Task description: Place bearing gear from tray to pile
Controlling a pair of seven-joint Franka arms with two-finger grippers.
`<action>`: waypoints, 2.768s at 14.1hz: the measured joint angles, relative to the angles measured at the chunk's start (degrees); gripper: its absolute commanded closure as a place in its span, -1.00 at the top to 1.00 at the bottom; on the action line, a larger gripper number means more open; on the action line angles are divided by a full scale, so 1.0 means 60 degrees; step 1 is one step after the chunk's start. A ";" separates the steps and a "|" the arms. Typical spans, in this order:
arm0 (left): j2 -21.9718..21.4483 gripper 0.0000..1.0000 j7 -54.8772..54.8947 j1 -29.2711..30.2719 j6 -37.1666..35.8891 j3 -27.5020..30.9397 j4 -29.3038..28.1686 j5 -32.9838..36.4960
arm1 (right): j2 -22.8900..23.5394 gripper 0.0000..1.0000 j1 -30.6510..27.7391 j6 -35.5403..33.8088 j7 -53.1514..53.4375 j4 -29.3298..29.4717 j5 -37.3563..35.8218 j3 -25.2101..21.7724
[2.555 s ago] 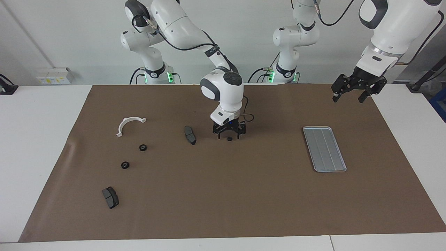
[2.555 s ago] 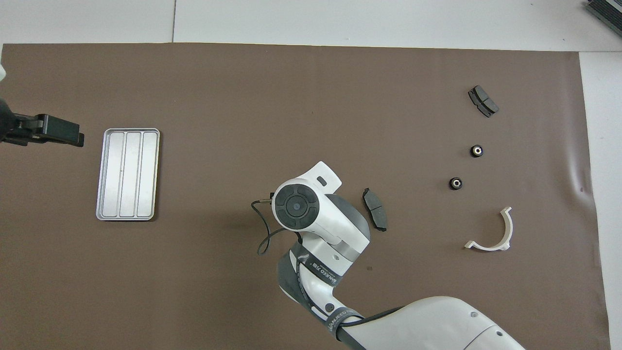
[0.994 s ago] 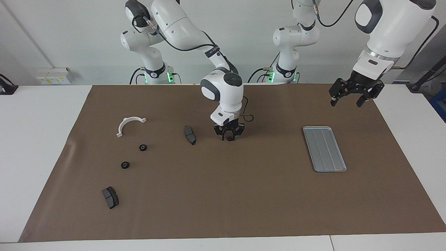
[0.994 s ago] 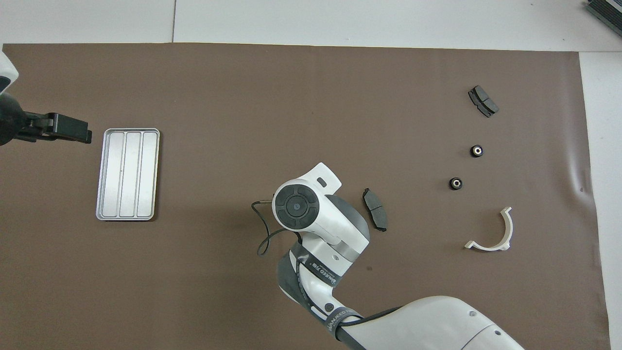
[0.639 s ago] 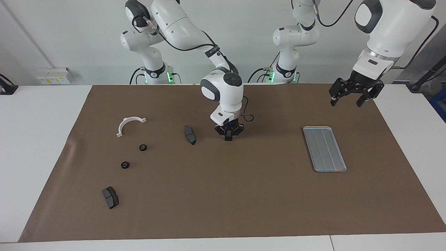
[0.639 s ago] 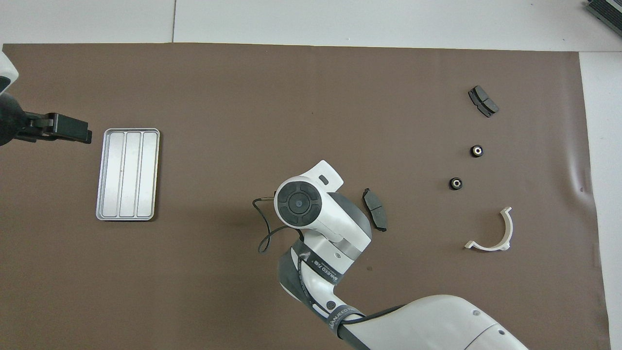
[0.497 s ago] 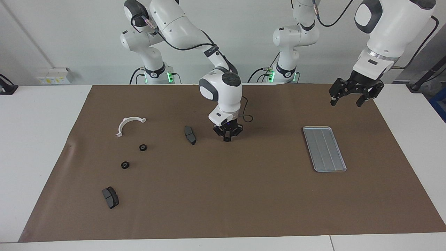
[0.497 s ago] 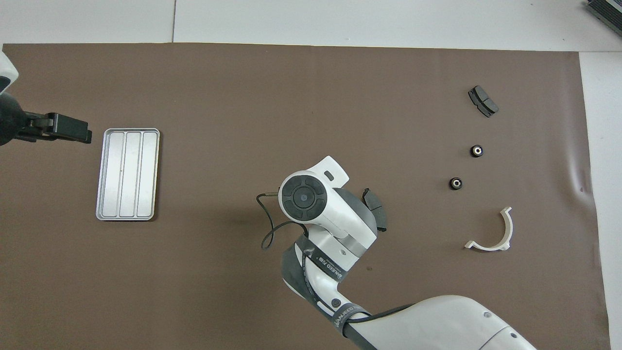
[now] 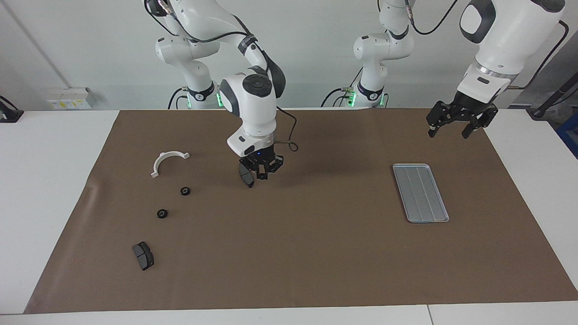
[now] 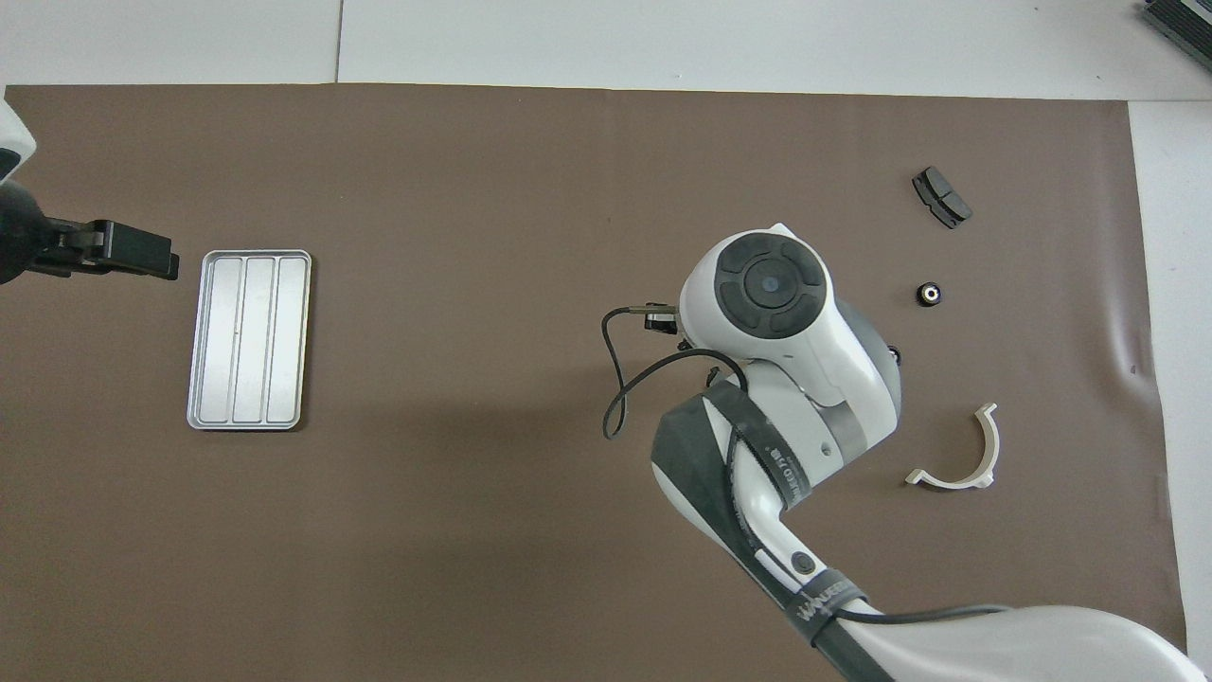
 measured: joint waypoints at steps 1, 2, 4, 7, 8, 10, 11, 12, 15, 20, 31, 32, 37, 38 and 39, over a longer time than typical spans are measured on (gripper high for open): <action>0.0000 1.00 0.0000 0.0000 0.0000 0.0000 0.0000 0.0000 | -0.0038 -1.00 -0.0378 0.0046 -0.0424 -0.0003 0.0002 -0.0005; 0.0000 1.00 0.0000 0.0000 0.0000 0.0000 0.0000 0.0000 | -0.0020 -1.00 -0.0788 0.0204 -0.0936 -0.0022 0.0004 -0.0012; 0.0000 1.00 0.0000 0.0000 0.0001 0.0000 0.0000 0.0000 | 0.0101 -1.00 -0.1621 0.0717 -0.1967 -0.0123 0.0007 -0.0021; 0.0000 1.00 0.0000 0.0000 0.0001 0.0000 0.0000 0.0000 | 0.0497 -1.00 -0.2549 0.1667 -0.2926 -0.0391 0.0011 -0.0028; 0.0000 1.00 0.0000 0.0000 0.0001 0.0000 0.0000 0.0000 | 0.0632 -1.00 -0.2783 0.1889 -0.3063 -0.0481 0.0011 -0.0028; 0.0000 1.00 0.0000 0.0000 0.0001 0.0000 0.0000 0.0000 | 0.0828 -1.00 -0.3247 0.2102 -0.3616 -0.0643 0.0011 -0.0030; 0.0000 1.00 0.0000 0.0000 0.0001 0.0000 0.0000 0.0000 | 0.0921 -1.00 -0.3452 0.2205 -0.3842 -0.0720 0.0011 -0.0031; 0.0000 1.00 0.0000 0.0000 0.0001 0.0000 0.0000 0.0000 | 0.1016 -1.00 -0.3597 0.2356 -0.3979 -0.0811 0.0011 -0.0032; 0.0000 1.00 0.0000 0.0000 0.0001 0.0000 0.0000 0.0000 | 0.1220 -1.00 -0.3678 0.2609 -0.4031 -0.1066 0.0011 -0.0008; 0.0000 1.00 0.0000 0.0000 0.0001 0.0000 0.0000 0.0000 | 0.1261 1.00 -0.3652 0.2669 -0.4030 -0.1179 0.0012 0.0011; 0.0000 1.00 0.0000 0.0000 0.0002 0.0000 0.0000 0.0000 | -0.0084 1.00 -0.3620 0.0977 -0.4030 -0.0128 0.0011 0.0010; 0.0000 1.00 0.0000 0.0000 0.0002 0.0000 0.0000 0.0000 | -0.0265 1.00 -0.3620 0.0381 -0.4030 0.0240 0.0011 0.0008; 0.0000 1.00 0.0000 0.0000 0.0002 0.0000 0.0000 0.0000 | -0.1459 1.00 -0.3627 -0.1566 -0.4030 0.0951 0.0012 -0.0015; 0.0000 1.00 0.0000 0.0000 0.0002 0.0000 0.0000 0.0000 | -0.1719 1.00 -0.3629 -0.1899 -0.4030 0.0959 0.0012 -0.0042; 0.0000 1.00 0.0000 0.0000 0.0002 0.0000 0.0000 0.0000 | -0.1958 1.00 -0.3630 -0.2211 -0.4030 0.0964 0.0022 -0.0085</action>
